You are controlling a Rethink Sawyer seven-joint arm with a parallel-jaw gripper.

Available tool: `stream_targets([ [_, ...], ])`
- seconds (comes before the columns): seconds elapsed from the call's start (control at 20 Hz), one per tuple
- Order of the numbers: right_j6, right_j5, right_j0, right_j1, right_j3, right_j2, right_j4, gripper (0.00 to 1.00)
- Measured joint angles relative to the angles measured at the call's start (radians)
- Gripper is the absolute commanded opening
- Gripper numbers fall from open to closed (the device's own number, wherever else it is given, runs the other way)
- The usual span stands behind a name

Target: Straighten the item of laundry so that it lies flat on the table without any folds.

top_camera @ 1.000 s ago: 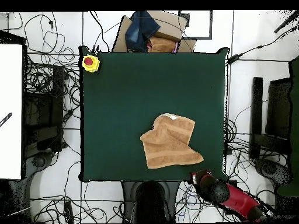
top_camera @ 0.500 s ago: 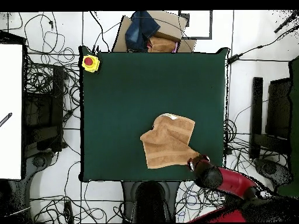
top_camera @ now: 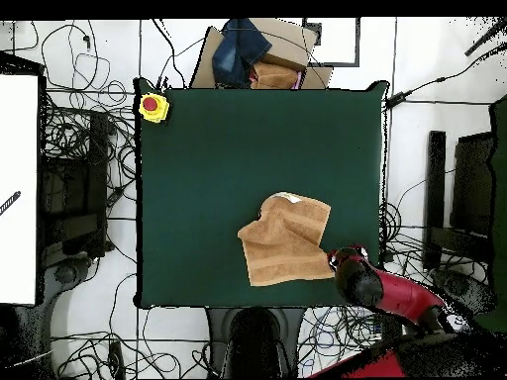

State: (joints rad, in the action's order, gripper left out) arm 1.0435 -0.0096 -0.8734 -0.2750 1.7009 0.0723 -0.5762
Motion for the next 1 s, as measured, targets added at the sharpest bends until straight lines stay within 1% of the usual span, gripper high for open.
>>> stream_targets([
  [0.15, 0.0, -0.007, -0.004, 0.007, -0.017, 0.002, 0.01, 1.0],
  [0.45, 0.0, -0.007, -0.048, 0.051, -0.058, 0.046, 0.016, 1.0],
  [0.55, 0.0, -0.007, -0.083, 0.09, -0.081, 0.083, 0.016, 1.0],
  [0.8, 0.0, -0.007, -0.125, 0.163, -0.117, 0.143, 0.016, 1.0],
  [1.0, 0.0, -0.006, -0.141, 0.167, -0.117, 0.158, 0.015, 1.0],
])
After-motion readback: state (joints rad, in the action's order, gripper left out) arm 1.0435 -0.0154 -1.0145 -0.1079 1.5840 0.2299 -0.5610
